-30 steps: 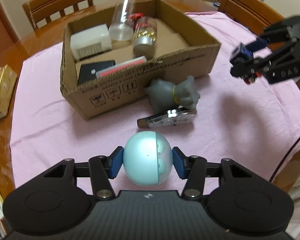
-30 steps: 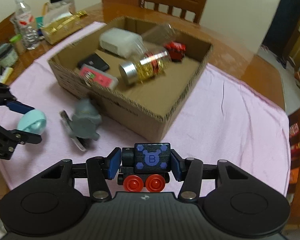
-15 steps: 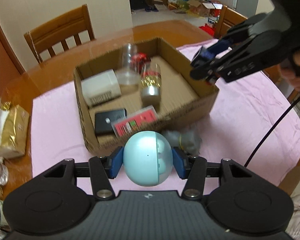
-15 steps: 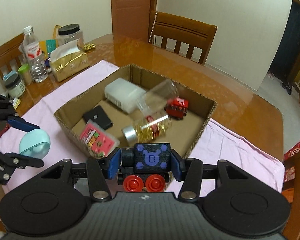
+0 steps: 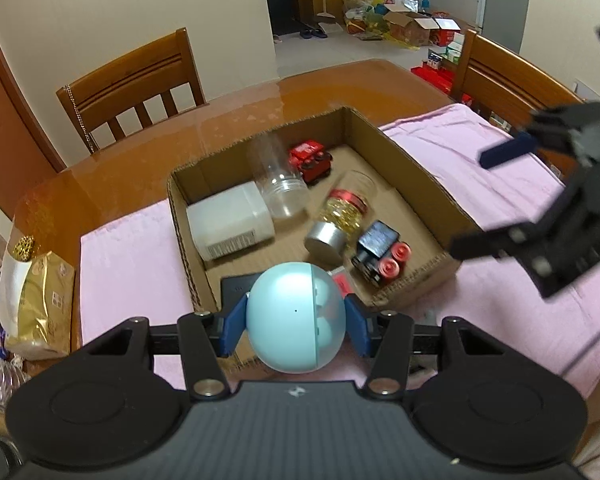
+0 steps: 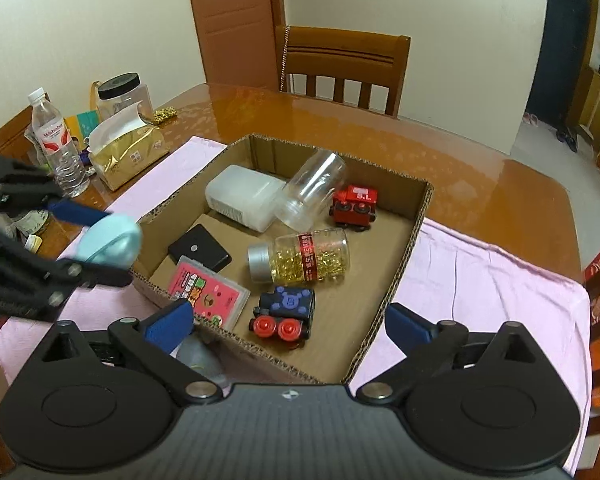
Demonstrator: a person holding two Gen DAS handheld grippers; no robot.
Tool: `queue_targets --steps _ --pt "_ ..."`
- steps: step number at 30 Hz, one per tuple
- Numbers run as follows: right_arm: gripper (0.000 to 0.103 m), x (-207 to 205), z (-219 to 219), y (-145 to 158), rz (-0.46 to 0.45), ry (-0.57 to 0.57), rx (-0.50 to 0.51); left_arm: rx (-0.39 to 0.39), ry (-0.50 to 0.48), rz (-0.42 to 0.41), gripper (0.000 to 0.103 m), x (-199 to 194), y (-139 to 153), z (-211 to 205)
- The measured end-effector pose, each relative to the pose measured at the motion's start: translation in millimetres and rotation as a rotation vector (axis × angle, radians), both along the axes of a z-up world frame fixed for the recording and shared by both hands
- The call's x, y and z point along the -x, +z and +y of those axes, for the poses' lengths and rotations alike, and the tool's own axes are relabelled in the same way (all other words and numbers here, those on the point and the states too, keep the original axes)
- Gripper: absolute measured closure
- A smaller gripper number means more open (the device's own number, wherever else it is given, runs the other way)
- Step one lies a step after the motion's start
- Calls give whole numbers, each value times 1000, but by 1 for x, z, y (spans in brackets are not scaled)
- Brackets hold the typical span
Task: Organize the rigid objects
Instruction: 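Lower the light blue ball into the box and open the left gripper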
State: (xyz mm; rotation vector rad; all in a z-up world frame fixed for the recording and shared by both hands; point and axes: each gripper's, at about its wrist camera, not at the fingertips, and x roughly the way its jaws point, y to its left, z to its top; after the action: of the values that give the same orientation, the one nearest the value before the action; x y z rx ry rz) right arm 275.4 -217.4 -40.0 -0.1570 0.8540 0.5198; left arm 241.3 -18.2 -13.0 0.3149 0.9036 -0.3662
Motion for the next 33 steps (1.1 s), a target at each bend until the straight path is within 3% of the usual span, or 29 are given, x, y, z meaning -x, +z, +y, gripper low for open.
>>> queue_targets --steps 14,32,33 --pt "0 22 1 -1 -3 -98 -3 4 29 14 51 -73 -29 -8" --pt "0 36 -17 -12 34 -195 19 -1 26 36 51 -96 -56 -22" --pt "0 36 -17 -12 33 -195 19 -2 30 29 45 -95 -56 -23"
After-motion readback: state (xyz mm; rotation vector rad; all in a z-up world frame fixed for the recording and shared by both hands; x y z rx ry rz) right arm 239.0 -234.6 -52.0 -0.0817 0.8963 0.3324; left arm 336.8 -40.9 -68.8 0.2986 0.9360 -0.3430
